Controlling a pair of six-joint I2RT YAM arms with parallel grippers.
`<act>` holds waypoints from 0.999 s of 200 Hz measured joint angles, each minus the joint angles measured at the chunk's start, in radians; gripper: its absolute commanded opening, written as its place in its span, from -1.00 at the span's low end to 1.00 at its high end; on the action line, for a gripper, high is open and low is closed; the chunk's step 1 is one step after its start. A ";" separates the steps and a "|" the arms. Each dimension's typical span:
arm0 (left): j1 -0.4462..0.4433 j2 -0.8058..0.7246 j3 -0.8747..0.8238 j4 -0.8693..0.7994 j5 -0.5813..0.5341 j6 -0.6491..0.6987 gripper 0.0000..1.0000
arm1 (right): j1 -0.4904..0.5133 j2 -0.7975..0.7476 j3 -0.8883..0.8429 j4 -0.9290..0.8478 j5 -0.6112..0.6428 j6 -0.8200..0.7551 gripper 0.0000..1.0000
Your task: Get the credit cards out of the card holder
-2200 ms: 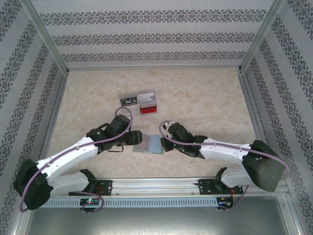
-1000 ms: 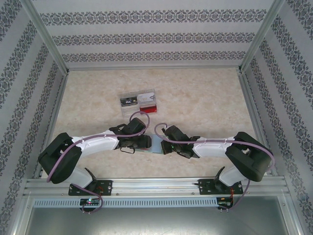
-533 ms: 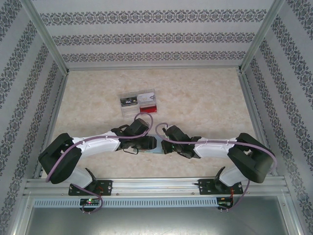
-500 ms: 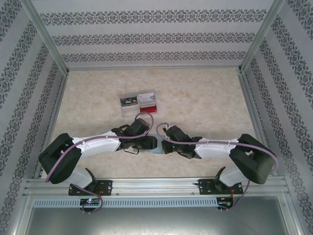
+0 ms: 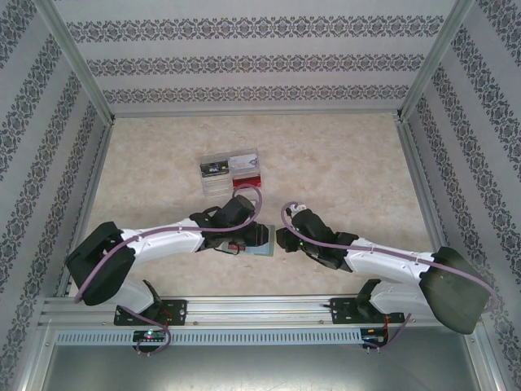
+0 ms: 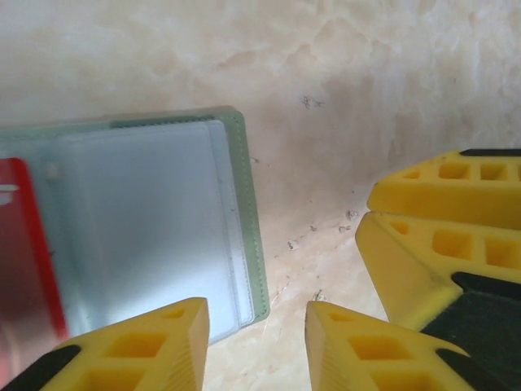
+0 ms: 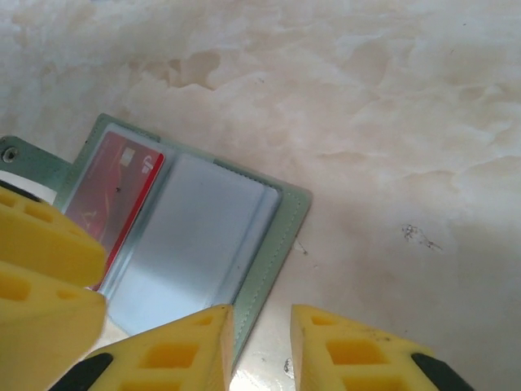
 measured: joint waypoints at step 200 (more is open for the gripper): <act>0.215 -0.032 -0.155 -0.055 0.040 0.068 -0.78 | 0.094 0.365 0.236 0.084 -0.155 0.236 -0.58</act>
